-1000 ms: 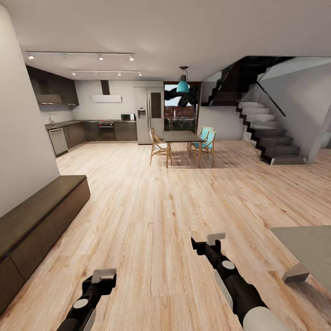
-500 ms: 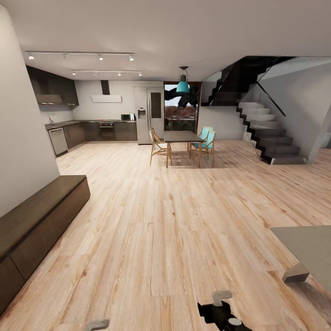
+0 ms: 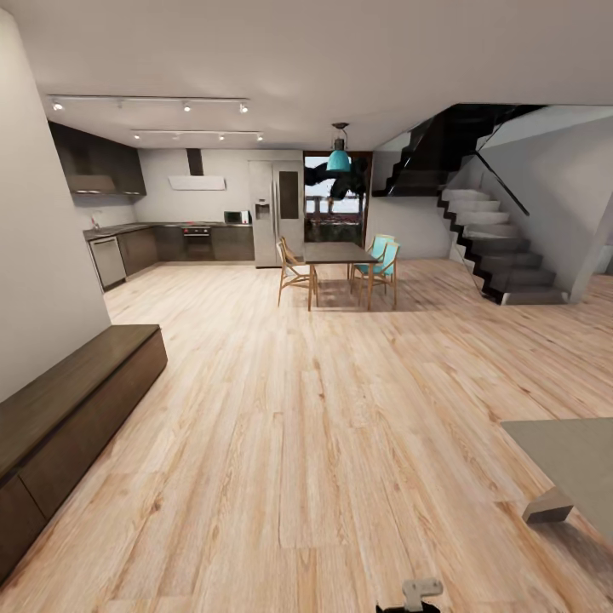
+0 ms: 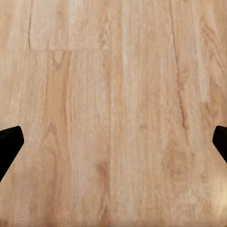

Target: Turn on the radio receiver that's on the table in the living room.

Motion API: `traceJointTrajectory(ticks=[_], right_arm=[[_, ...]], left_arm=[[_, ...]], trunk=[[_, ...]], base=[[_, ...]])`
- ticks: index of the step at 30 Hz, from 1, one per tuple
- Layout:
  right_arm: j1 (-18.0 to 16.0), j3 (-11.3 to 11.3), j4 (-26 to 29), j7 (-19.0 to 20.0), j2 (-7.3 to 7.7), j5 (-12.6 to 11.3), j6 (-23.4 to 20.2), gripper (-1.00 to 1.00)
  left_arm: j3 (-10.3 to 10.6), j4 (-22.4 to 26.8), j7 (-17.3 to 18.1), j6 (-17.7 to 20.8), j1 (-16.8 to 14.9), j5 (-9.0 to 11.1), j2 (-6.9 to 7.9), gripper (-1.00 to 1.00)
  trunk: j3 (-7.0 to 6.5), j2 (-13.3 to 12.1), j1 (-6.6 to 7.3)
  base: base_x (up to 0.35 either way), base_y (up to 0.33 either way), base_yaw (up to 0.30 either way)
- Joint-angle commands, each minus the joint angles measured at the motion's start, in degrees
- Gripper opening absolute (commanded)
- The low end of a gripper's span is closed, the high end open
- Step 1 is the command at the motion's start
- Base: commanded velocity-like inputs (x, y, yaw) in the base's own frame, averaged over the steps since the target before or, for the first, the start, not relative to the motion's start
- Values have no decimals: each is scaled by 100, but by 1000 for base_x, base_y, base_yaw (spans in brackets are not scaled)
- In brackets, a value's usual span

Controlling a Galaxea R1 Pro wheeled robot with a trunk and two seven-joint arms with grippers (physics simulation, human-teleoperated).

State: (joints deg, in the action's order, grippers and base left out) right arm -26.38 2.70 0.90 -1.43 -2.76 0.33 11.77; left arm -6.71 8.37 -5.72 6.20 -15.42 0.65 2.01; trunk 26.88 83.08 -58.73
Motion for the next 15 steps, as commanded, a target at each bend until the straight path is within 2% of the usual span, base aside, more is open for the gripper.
traceJointTrajectory(ticks=[1, 3, 5, 6, 8, 15], right_arm=[[7, 1, -1, -2, -2, 1, 0, 100], [11, -1, -1, -4, -3, 1, 1, 100], [18, -5, 4, -6, -4, 0, 13, 100], [20, -6, 5, -6, -4, -1, 15, 100], [19, -6, 2, -7, -5, -5, 11, 100], [20, -7, 6, -7, -5, -7, 11, 100]], left_arm=[[2, -210, 0, 0, 4, -2, 34, 100], [2, -428, 0, -2, 4, -4, 57, 100], [14, -1036, 1, -4, 11, -4, 85, 100], [14, -1114, 1, -3, 11, -1, 82, 100], [13, -1227, 15, 2, 16, 11, 22, 100], [11, -1250, 18, -1, 20, 14, -23, 100]], trunk=[[0, 0, 0], [0, 0, 0], [0, 0, 0], [0, 0, 0], [0, 0, 0], [0, 0, 0]], base=[[0, 0, 0], [0, 0, 0], [0, 0, 0], [0, 0, 0], [0, 0, 0], [0, 0, 0]])
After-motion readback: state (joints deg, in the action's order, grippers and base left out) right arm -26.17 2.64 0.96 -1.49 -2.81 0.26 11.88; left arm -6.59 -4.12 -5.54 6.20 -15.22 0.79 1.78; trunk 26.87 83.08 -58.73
